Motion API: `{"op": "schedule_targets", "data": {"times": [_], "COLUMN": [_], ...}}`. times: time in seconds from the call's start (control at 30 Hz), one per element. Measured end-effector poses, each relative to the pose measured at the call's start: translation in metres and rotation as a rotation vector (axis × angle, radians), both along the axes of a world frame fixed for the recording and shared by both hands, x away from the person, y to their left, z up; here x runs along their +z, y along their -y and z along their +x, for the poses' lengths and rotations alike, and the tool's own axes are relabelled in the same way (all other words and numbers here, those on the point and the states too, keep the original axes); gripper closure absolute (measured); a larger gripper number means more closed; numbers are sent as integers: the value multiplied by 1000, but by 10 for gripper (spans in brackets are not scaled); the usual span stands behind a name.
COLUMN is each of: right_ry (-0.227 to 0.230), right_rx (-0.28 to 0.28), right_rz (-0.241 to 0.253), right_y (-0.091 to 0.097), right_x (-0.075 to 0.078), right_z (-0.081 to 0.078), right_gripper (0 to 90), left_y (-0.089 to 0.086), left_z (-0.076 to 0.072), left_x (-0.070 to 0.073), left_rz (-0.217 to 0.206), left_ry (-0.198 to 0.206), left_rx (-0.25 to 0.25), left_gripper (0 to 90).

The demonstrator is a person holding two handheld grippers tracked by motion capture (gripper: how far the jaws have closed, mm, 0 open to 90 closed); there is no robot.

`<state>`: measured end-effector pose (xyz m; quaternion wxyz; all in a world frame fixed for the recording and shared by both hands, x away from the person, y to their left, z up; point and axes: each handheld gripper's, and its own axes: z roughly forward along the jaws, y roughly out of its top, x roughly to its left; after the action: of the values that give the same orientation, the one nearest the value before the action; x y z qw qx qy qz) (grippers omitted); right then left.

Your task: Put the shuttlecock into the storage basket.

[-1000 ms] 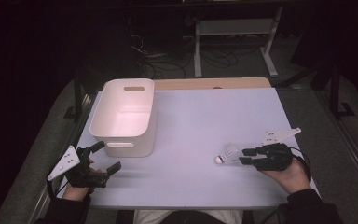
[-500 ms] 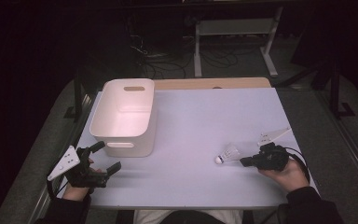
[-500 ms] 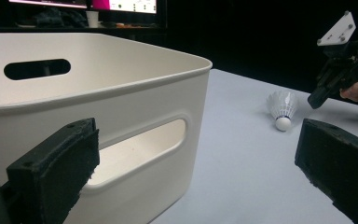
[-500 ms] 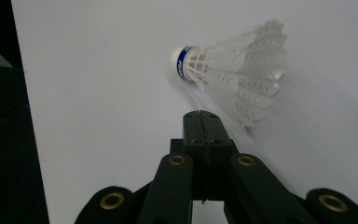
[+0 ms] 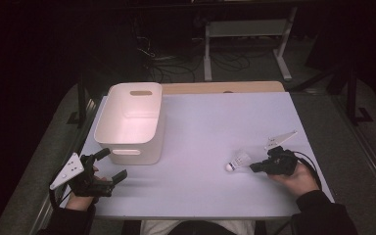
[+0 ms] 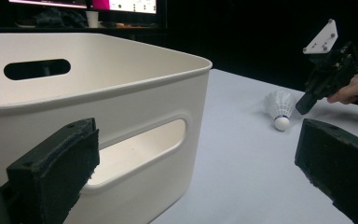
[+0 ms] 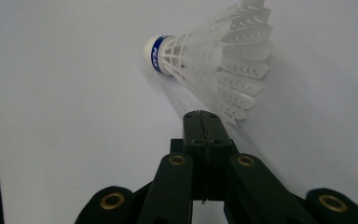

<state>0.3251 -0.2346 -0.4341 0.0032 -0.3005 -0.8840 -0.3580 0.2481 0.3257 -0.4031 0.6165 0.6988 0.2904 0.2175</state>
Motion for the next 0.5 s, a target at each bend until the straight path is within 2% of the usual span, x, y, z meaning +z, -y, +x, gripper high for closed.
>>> {"op": "schedule_targets", "data": {"times": [0.23, 0.4, 0.5], "right_ry": [9, 20, 19], "right_rx": [-14, -24, -21], "right_rz": [16, 10, 8], "right_y": [-1, -5, -14], "right_x": [-1, 0, 0], "right_z": [8, 16, 26], "right_gripper": [891, 891, 891], "left_y": [0, 0, 0], "left_z": [0, 0, 0], "left_x": [0, 0, 0], "left_rz": [-1, 0, 0], "left_ry": [-2, 0, 0], "left_rx": [-2, -2, -3], "left_gripper": [0, 0, 0]}}
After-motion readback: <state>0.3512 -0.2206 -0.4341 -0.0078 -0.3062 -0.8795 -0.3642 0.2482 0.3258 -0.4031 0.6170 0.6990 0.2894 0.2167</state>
